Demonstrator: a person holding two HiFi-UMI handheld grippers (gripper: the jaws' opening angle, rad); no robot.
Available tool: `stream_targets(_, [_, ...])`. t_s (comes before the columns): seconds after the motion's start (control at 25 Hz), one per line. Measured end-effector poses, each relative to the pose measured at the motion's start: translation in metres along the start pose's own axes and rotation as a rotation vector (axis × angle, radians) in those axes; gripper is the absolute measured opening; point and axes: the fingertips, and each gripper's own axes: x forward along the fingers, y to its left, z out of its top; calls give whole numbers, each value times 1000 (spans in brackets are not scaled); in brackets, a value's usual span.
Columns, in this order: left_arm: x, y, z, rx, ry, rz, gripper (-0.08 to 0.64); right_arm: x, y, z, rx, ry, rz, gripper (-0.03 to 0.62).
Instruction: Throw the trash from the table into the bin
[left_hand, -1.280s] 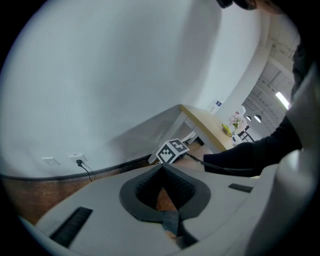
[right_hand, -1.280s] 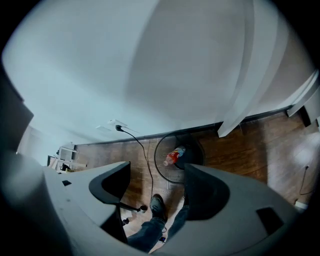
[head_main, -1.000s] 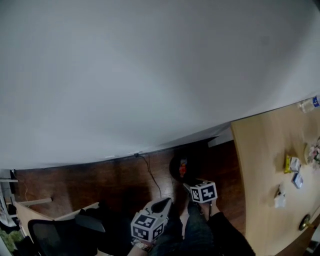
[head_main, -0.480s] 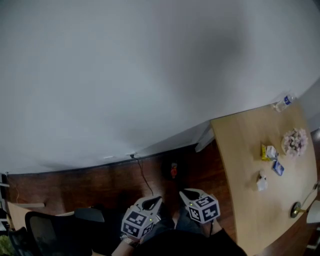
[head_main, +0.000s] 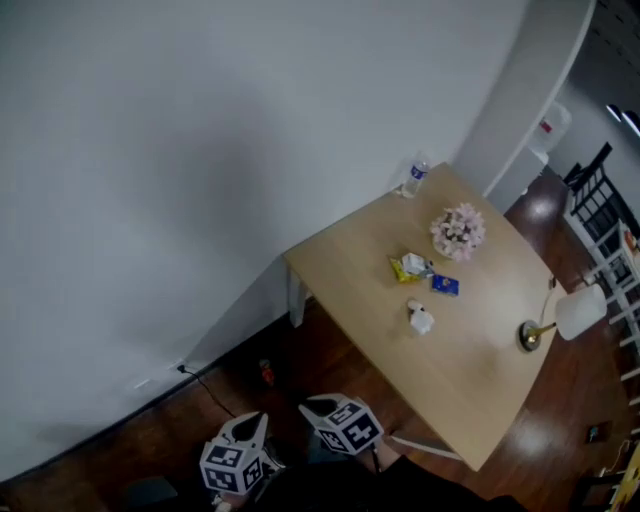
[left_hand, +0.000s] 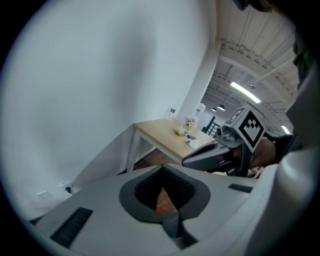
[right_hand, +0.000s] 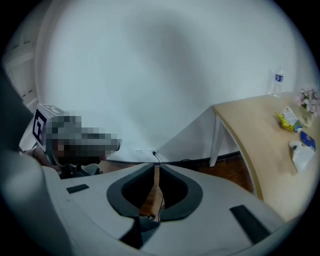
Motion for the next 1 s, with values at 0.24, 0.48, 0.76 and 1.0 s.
stream_targets(0.24, [23,-44,4,109,24,-110,3,-36,-31,-20,79,-86,-67,40])
stream_targets(0.48, [52,-65,18,154,56,-115,3,-54,-74,-18,125,-140,-88,40])
stream_targets(0.76, [126,-116,58,232,126,-158,3,-88,-163,-5,139,-214,-164,41])
stream_targets(1.0, [190,-153,80,284,209,-188,5,-124,-264,-21,255,-277,-278,41])
